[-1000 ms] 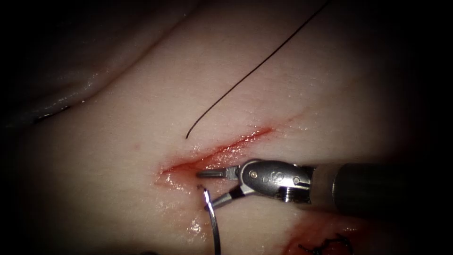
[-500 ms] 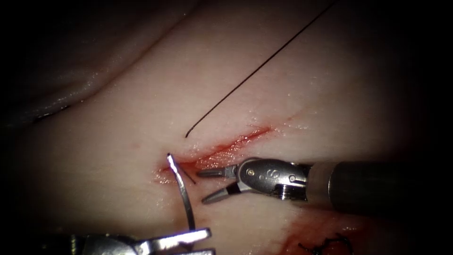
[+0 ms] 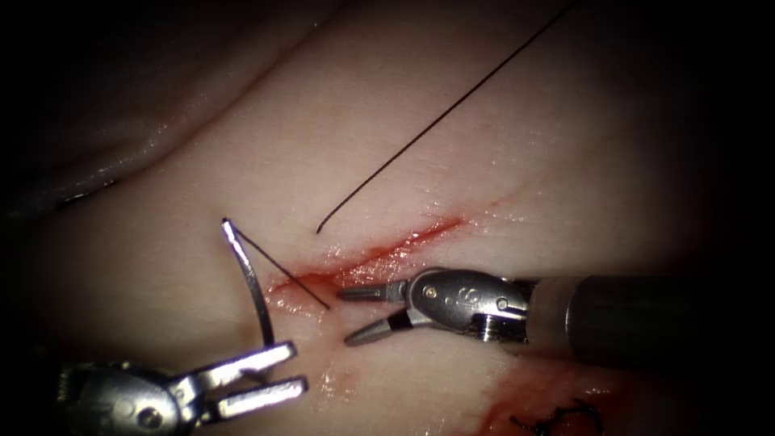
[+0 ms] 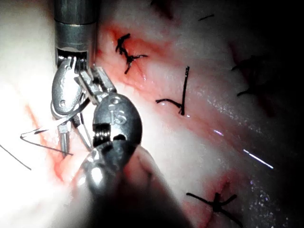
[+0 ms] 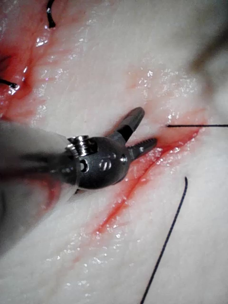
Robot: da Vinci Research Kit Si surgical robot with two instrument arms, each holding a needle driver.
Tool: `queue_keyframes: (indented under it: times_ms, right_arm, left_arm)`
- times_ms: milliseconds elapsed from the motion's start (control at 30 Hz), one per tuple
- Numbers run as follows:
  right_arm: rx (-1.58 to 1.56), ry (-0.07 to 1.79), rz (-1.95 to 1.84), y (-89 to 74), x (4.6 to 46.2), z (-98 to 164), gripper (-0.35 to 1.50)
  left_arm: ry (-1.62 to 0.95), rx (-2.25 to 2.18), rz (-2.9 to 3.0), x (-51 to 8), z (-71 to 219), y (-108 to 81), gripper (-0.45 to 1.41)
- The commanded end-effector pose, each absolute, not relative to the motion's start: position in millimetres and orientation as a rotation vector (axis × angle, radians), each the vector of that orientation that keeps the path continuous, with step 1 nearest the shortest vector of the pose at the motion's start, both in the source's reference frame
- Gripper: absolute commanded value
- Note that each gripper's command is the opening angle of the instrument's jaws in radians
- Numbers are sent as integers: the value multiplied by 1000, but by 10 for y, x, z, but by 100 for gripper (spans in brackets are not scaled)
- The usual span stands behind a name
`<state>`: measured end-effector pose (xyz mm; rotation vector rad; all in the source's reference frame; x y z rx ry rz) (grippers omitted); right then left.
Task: Wound Closure
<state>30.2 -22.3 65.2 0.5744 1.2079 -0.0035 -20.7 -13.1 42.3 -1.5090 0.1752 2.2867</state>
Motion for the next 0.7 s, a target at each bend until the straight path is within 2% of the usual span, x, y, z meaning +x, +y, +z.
queue_keyframes:
  times_ms: [33,200,300,433,533,633,700]
  right_arm:
    - [578,1207,12,-226,311,651,49]
    - [640,1217,132,-222,317,629,51]
    - [677,1202,198,-223,323,617,42]
    - [682,1195,237,-223,333,603,42]
    - [677,1202,259,-220,337,594,47]
    - [663,1205,278,-216,337,592,64]
    - [653,1204,290,-214,337,593,83]
  left_arm:
    - [181,-1503,2281,-211,429,-136,-45]
    - [201,-1502,2276,-211,428,-136,-45]
    - [193,-1522,2273,-215,429,-137,-45]
    - [183,-1549,2269,-220,430,-140,-45]
    - [177,-1563,2267,-222,429,-142,-45]
    - [172,-1572,2266,-223,427,-143,-45]
    - [168,-1579,2265,-223,426,-143,-45]
